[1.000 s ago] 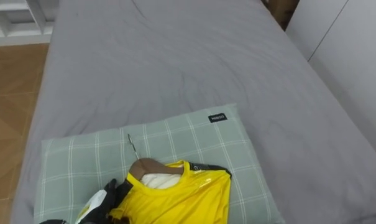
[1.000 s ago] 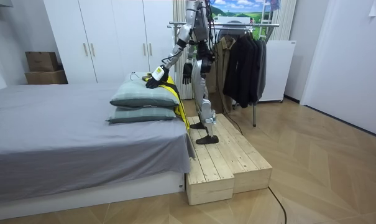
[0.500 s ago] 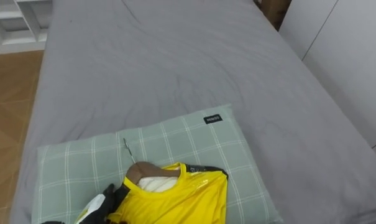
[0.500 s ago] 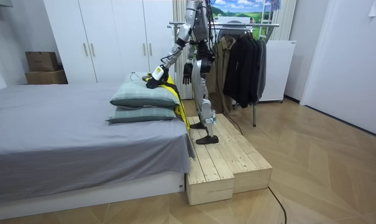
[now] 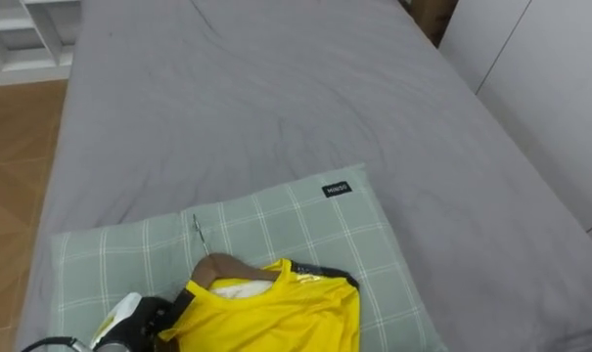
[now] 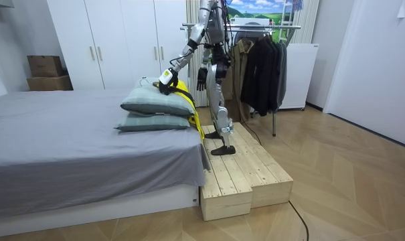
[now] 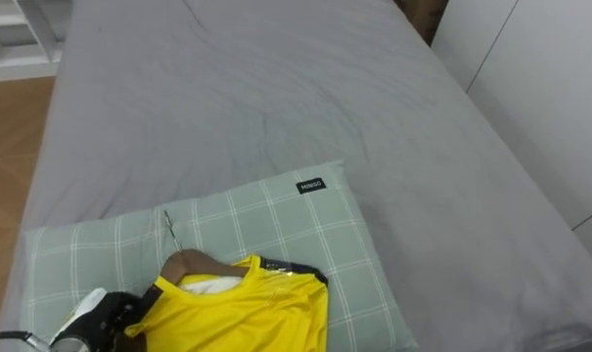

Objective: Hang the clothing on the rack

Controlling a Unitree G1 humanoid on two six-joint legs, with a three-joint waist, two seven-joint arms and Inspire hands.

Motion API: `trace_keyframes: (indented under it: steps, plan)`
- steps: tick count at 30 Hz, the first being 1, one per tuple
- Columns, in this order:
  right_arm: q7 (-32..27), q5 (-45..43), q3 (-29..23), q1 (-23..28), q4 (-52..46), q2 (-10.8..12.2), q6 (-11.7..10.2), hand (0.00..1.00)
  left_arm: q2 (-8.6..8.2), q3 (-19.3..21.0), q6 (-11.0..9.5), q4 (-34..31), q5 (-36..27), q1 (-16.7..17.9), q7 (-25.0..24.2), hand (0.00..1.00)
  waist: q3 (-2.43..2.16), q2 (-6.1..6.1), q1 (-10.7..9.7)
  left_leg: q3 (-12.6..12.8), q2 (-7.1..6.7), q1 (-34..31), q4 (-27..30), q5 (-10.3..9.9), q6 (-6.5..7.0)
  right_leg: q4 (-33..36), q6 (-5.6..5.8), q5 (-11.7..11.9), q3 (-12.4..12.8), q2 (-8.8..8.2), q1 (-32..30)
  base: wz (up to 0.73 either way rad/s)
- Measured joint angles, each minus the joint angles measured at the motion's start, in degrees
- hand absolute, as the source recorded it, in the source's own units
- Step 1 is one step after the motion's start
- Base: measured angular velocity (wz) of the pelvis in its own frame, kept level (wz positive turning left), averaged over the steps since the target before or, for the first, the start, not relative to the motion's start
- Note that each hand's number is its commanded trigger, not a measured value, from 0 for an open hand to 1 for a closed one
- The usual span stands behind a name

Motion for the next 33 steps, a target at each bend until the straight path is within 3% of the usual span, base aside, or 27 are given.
trace_keyframes:
  steps: [5,33]
  plan:
    - [-0.05,0.03,-0.04,-0.06,0.00,0.00,-0.05,0.00,-2.25,-0.06,0.63,1.53,-0.06,1.64,-2.73,1.00,0.04,0.06,0.05,-0.16,0.04,-0.09,-0.13,0.00,0.00,-0.13,0.00,0.00,-0.25,0.00,-0.03,0.01]
    - [-1.53,-1.90,-1.00,-0.08,-0.02,0.02,-0.11,0.00,-2.99,-0.12,1.20,2.43,-0.16,2.34,-5.85,1.00,-0.05,0.61,0.13,0.02,0.07,-0.48,0.65,0.00,-0.01,-0.02,0.00,-0.01,-0.20,-0.01,-0.15,0.00]
